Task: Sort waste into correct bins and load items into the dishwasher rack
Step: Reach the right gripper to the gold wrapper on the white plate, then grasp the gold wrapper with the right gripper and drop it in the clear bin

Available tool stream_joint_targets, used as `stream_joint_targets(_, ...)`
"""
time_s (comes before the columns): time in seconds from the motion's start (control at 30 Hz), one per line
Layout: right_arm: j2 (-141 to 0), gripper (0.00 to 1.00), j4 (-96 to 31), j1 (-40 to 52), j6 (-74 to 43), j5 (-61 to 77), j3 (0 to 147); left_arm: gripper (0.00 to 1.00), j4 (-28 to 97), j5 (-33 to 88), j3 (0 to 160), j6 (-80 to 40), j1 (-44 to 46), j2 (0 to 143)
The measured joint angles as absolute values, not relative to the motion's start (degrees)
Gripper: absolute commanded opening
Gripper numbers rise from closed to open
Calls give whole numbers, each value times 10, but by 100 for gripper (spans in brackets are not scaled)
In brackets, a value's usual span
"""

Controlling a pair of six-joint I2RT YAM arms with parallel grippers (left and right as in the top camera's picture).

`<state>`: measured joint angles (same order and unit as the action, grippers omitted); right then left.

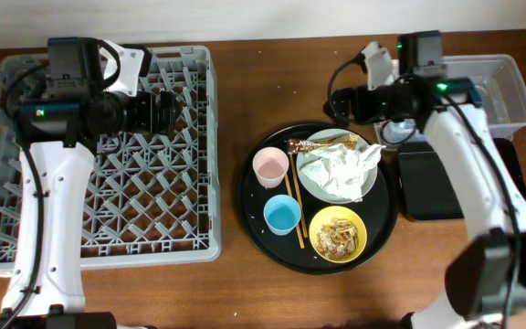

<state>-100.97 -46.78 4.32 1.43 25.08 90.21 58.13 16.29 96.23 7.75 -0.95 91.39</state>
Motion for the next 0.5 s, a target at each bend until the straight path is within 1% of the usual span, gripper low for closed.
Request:
stream_joint_targets(0.03,-1038,98,-463,50,-29,247,902,99,581,162,962,77,-10,914)
stream_joint_targets(0.13,-1075,98,-492,69,-215,150,903,100,581,161,962,77,-10,914)
stream_joint_targets(0.2,-1080,100,-478,79,-293,118,903,99,581,161,962,77,-10,914)
stream_joint_targets(0.23,-1080,93,-473,84,-319,109,903,99,581,161,962,77,-10,914)
stream_joint_targets(0.3,-1080,87,-472,99,-348,99,903,99,581,161,962,78,-10,914)
stream_joint_targets(0.43,-1098,82,-436,130,-405,88,894,99,581,161,962,77,-10,914)
stream_joint_targets(0.5,-1126,82,-433,142,-420,85,889,99,581,161,962,77,-10,914)
